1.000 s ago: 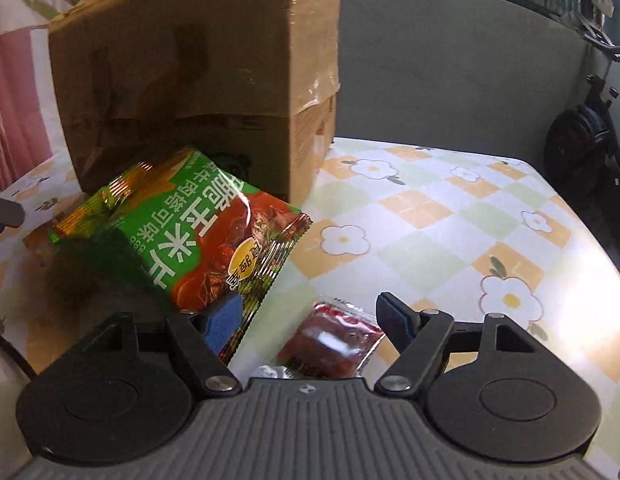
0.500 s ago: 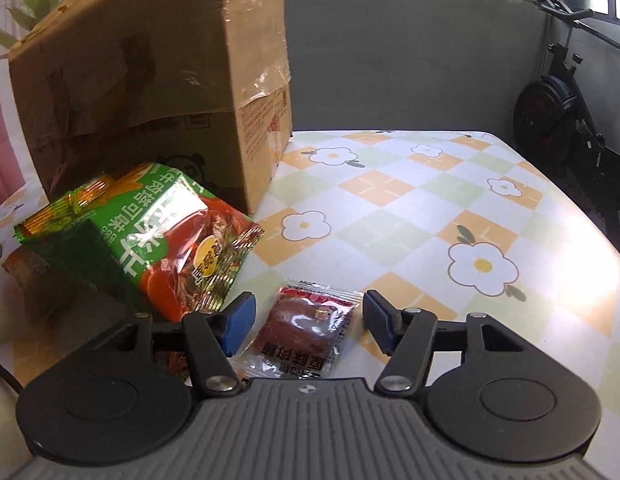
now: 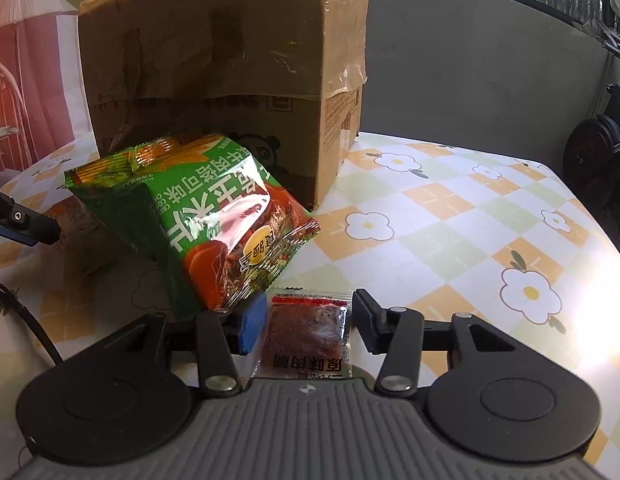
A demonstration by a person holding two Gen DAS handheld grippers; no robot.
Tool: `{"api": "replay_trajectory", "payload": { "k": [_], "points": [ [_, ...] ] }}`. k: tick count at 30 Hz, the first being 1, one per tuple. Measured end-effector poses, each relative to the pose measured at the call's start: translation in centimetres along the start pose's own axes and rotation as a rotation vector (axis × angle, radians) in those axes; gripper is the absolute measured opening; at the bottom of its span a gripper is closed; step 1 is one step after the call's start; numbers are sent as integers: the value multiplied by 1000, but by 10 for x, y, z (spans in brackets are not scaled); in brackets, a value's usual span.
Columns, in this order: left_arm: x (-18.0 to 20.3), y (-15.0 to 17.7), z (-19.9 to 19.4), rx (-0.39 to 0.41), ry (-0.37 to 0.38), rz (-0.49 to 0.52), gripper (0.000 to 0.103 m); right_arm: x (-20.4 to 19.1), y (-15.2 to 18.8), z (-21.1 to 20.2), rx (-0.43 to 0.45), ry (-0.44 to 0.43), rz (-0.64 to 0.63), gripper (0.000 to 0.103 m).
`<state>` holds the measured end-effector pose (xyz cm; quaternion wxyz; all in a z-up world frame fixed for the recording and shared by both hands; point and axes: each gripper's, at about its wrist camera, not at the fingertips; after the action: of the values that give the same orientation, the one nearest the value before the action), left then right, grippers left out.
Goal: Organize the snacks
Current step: 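Grasp the orange snack bar with the left gripper while the right gripper grasps the red meat sachet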
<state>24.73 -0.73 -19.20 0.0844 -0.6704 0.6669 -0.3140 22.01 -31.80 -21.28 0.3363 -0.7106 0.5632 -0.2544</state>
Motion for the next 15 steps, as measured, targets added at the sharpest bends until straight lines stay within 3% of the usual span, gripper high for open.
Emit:
{"api": "replay_trajectory", "payload": {
  "k": [6,11,15],
  "points": [
    [-4,-15,7,5,16,-33,71,1,1,-1,1,-2,1,51],
    [-15,-34,23,-6,-17,-71,71,1,1,0,2,-4,4,51],
    [-14,-38,29,3,-27,-47,71,1,1,0,2,-4,5,51]
  ]
}}
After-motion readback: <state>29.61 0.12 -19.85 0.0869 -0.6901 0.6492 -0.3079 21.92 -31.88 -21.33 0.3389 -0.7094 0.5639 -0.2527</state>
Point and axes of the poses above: each gripper's, at about its wrist camera, not at the fingertips, and z roughly the way its jaws point, x to its right, y to its underside, and after that the axes turned 2 degrees about -x, right-handed
